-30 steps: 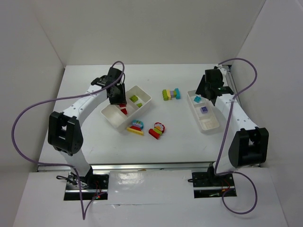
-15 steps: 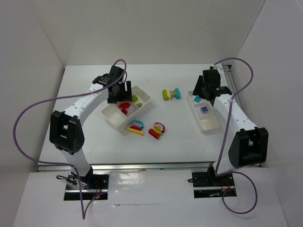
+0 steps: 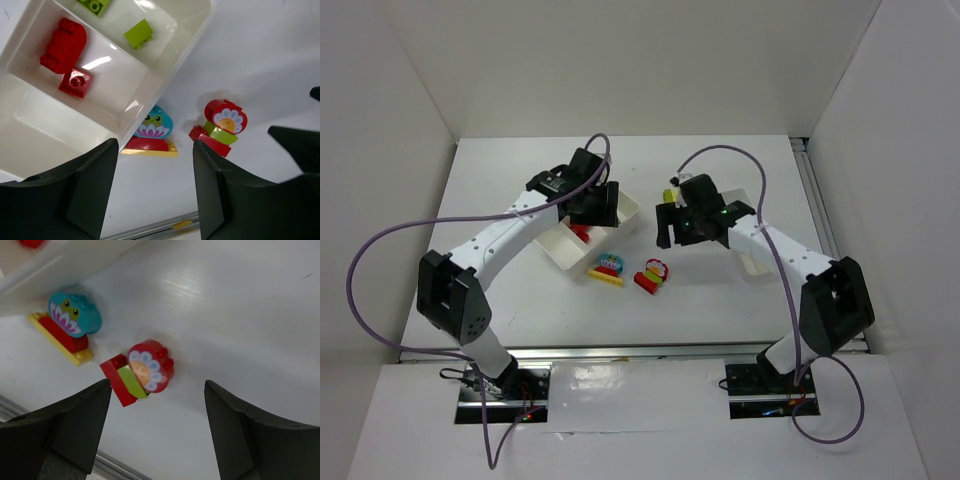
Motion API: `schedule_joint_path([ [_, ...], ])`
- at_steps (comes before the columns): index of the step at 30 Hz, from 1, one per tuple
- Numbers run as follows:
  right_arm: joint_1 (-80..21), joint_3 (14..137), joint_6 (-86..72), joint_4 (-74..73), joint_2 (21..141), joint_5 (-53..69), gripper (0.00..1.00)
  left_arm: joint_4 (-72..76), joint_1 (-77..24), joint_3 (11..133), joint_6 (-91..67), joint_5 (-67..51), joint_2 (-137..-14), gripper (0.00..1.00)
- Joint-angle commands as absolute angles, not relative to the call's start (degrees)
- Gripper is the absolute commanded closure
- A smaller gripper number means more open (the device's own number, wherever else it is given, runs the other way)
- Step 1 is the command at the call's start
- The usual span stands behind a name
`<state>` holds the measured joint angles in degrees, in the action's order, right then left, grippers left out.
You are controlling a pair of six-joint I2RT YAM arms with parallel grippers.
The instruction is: Sort the legos into containers by color
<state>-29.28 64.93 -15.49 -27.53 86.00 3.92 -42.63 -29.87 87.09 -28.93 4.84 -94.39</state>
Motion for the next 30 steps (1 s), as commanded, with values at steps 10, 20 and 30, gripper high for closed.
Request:
schedule_joint_path([
  [10, -37.0, 66.1, -24.5, -29.0, 95.1, -1.4, 0.16, -41.8, -29.2, 84.6, -33.2, 13.1, -87.2, 0.29],
  [20, -40.2, 68.3, -28.0, -27.4, 103.1, -8.8, 0.2, -41.8, -29.2, 84.0, -33.7, 11.4, -87.2, 0.3],
  [30, -38.9, 68.3, -28.6, -27.9, 98.2, -10.5, 0.65, -37.9, -26.7, 84.5, -26.0, -7.5, -88.8, 0.27],
])
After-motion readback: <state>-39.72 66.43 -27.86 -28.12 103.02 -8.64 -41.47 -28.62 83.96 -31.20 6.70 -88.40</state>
